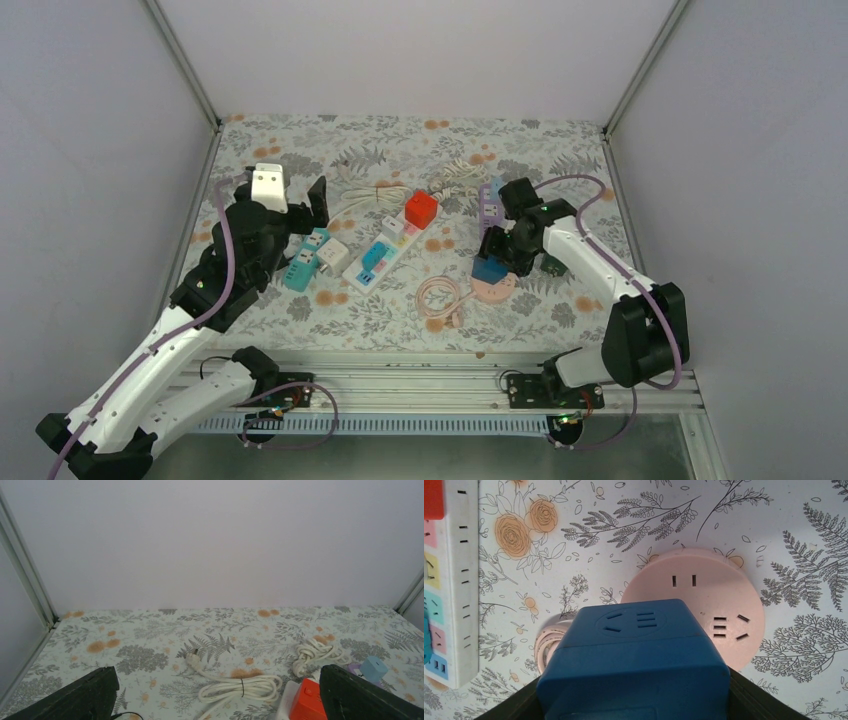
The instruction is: Insert the plug
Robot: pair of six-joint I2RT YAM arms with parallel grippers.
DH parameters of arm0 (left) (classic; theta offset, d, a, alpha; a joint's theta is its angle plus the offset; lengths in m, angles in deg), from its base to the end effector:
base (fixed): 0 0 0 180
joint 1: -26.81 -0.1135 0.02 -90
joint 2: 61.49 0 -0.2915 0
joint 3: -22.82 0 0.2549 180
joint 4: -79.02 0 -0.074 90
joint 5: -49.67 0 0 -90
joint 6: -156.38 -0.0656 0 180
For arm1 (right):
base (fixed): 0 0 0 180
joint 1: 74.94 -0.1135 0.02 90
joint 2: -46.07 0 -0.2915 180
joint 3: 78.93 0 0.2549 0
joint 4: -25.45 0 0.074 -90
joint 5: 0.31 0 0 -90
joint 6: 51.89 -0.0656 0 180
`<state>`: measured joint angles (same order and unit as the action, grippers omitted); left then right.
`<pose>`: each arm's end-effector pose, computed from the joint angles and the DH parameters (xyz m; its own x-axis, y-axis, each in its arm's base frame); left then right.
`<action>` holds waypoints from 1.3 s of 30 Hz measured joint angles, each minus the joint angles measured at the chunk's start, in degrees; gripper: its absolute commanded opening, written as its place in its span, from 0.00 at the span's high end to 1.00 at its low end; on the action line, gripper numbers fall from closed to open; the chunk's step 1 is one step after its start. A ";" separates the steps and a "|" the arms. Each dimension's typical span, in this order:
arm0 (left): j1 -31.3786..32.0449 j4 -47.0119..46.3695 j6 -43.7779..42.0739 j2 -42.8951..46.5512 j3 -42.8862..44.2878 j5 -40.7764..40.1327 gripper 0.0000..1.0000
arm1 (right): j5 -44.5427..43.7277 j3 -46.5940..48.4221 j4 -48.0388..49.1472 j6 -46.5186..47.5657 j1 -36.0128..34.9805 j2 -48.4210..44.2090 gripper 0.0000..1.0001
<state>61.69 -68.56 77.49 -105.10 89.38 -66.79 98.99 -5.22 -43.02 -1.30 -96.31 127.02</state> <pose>0.1599 -0.0759 0.3921 -0.1616 -0.0976 -0.9820 0.1226 0.9854 -0.1181 0.2394 0.1051 0.2348 -0.9491 0.3014 -0.0913 0.2664 0.9230 0.2777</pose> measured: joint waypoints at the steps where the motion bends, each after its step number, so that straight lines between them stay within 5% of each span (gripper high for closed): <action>1: 0.00 0.00 0.00 0.00 0.00 0.00 0.00 | -0.02 -0.07 0.09 -0.09 0.00 0.00 0.82; 39: 0.00 0.02 0.00 -0.39 0.00 -0.07 0.00 | -5.29 -2.19 2.12 -3.06 -3.48 1.88 0.79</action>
<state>61.69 -68.53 77.49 -105.49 89.38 -66.86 93.70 -7.40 -40.90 -4.36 -99.78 128.90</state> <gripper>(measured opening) 0.999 0.669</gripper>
